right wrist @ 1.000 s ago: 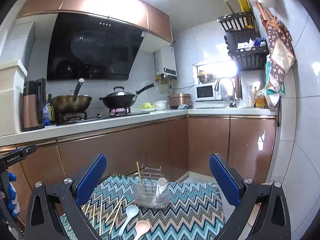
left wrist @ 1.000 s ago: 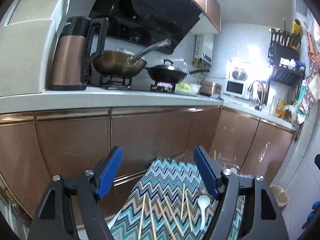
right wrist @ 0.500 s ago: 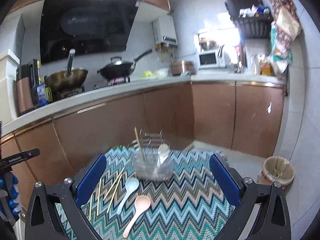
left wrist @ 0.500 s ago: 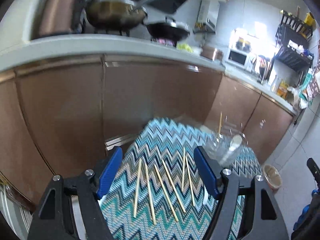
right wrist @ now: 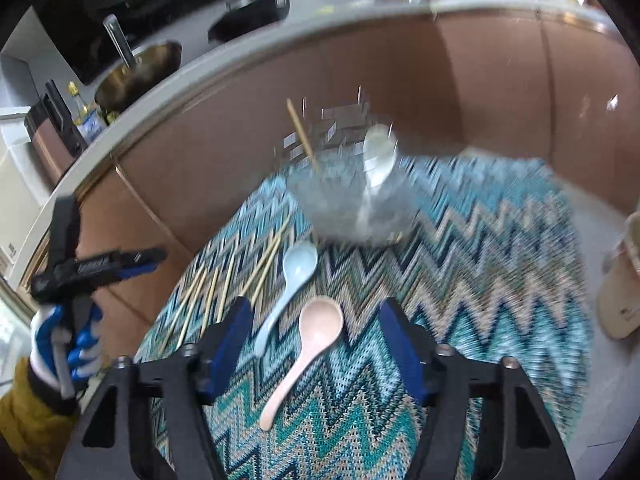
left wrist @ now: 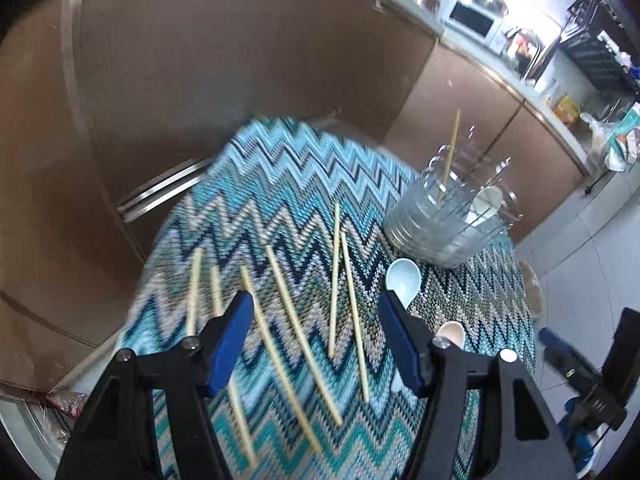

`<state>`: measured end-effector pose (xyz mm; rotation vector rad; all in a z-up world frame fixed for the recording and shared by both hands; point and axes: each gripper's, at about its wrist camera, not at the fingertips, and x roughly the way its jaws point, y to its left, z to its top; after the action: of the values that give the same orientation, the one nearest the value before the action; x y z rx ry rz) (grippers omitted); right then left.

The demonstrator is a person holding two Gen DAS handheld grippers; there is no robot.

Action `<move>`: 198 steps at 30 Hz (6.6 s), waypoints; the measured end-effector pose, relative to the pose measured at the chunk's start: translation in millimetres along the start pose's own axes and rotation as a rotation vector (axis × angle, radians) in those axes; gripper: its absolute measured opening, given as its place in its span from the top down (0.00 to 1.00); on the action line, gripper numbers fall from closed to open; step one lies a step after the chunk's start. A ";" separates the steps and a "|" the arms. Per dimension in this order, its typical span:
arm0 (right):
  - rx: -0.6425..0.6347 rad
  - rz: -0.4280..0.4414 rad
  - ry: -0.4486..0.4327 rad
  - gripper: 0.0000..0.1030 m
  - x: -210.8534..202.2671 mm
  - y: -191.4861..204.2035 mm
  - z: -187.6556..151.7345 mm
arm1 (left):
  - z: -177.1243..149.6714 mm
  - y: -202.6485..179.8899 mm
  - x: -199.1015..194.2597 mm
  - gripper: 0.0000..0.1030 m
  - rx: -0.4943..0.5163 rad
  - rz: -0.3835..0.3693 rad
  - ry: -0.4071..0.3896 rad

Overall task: Organize utensils
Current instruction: 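Grasp another chopstick with the left tool while the right tool grasps the pink spoon, then lift chopstick and pink spoon into the wire holder and open both tools, then withdraw both open tools from the wire holder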

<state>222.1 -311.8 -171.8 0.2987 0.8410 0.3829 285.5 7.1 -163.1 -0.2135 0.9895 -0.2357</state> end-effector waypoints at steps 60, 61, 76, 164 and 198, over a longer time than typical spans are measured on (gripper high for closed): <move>-0.275 0.064 0.137 0.91 29.4 15.7 11.8 | 66.8 -23.6 52.2 0.95 0.052 -0.076 -0.049; -0.274 0.058 0.127 0.91 23.3 16.0 11.6 | 62.9 -25.4 40.5 0.95 0.058 -0.080 -0.067; -0.275 -0.044 -0.063 0.91 -78.2 65.4 -16.4 | 6.1 -48.1 -113.5 0.95 0.114 -0.131 -0.304; -0.232 -0.463 -0.453 0.61 40.9 15.4 104.1 | 98.7 -142.9 27.8 0.55 -0.007 -0.056 -0.764; -0.130 -0.559 -0.638 0.00 -141.5 81.5 29.0 | -20.6 -70.9 -176.0 0.26 0.047 0.148 -0.773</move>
<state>141.6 -304.7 -26.9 0.0444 0.2435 -0.1831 168.2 -10.6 -13.5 -0.1659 0.2299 -0.0282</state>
